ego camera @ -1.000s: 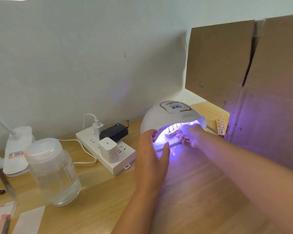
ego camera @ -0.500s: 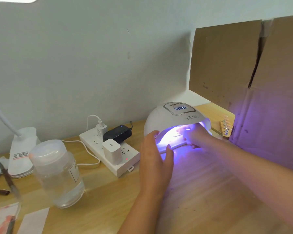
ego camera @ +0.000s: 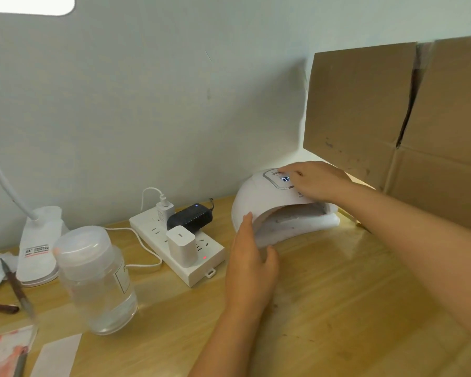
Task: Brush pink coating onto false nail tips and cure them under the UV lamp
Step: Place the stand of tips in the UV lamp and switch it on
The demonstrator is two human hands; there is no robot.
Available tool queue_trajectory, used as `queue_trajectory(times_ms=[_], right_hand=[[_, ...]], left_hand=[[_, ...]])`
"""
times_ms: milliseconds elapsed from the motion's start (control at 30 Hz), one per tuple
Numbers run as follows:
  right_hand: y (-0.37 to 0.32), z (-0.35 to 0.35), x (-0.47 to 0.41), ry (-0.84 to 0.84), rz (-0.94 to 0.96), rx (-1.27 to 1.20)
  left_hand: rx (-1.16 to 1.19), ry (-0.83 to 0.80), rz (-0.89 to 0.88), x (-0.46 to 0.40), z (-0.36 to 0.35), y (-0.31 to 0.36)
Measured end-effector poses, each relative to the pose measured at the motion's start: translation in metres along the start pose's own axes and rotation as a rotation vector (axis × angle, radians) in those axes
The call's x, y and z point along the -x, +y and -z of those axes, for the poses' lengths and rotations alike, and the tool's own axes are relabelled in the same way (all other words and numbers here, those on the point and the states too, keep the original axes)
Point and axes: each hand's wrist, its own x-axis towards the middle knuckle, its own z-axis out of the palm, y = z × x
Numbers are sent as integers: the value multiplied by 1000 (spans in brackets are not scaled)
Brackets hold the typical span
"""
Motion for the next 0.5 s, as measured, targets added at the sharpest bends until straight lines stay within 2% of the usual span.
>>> queue_trajectory(times_ms=[133,333,400,500], right_hand=[[-4,1,-6,-44,-31,47],[-11,-2,-2,-3,-88,13],[-13,-7,7,63,-97,-36],[-25,-13,29,283,-108,-318]], left_hand=[[21,1,10,0,1,-1],[49,-15,44,1,3,0],[48,-2,53,1,2,1],[52,6,64,2,2,4]])
